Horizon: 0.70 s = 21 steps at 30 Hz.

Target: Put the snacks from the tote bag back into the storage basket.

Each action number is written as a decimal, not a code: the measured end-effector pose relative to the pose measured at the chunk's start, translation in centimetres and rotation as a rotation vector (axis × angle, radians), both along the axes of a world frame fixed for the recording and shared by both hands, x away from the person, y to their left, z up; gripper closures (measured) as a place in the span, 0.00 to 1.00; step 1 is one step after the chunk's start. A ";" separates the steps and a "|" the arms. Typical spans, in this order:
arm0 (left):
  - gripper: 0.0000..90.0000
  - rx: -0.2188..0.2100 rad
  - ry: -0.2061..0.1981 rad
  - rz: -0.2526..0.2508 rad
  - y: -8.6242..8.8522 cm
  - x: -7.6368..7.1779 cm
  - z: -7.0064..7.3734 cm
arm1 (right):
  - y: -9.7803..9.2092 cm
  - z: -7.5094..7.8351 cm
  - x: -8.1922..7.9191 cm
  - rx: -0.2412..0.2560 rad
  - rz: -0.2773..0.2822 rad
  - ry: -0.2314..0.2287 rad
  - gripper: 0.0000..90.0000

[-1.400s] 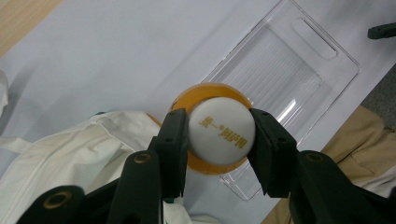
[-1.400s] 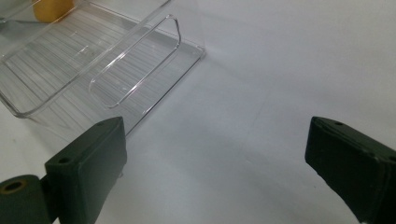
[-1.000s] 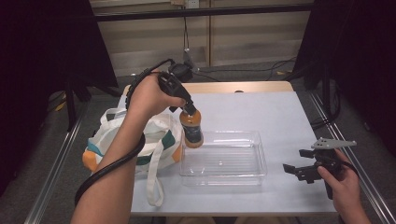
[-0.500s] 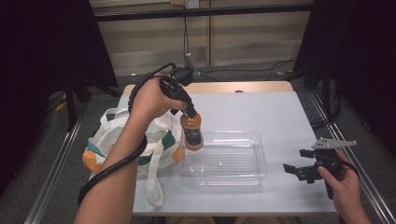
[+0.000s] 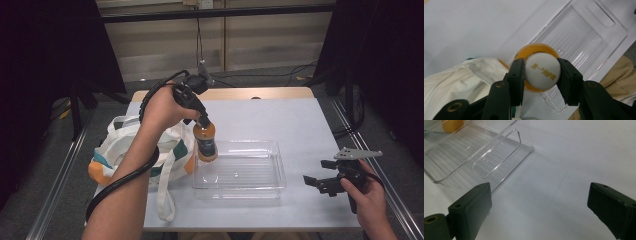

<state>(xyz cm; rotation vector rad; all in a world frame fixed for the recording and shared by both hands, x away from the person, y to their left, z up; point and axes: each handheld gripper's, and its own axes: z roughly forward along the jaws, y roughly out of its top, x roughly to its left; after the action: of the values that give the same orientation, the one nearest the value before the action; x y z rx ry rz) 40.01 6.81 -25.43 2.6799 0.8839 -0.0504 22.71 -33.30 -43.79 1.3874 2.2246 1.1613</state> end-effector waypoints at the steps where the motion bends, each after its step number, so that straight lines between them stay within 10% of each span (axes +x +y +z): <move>1: 0.66 0.004 0.001 -0.002 0.0 0.0 -0.1 | 0.0 0.0 0.0 0.001 0.000 0.000 0.06; 21: 0.66 0.014 0.001 0.015 0.4 0.4 -0.9 | 0.1 0.0 0.0 -0.002 0.004 -0.001 0.06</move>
<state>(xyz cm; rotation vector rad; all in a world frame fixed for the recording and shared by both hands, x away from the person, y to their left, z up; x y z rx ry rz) 40.39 7.24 -26.29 2.6866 0.9083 -0.0426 22.72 -33.21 -43.79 1.3817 2.2287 1.1610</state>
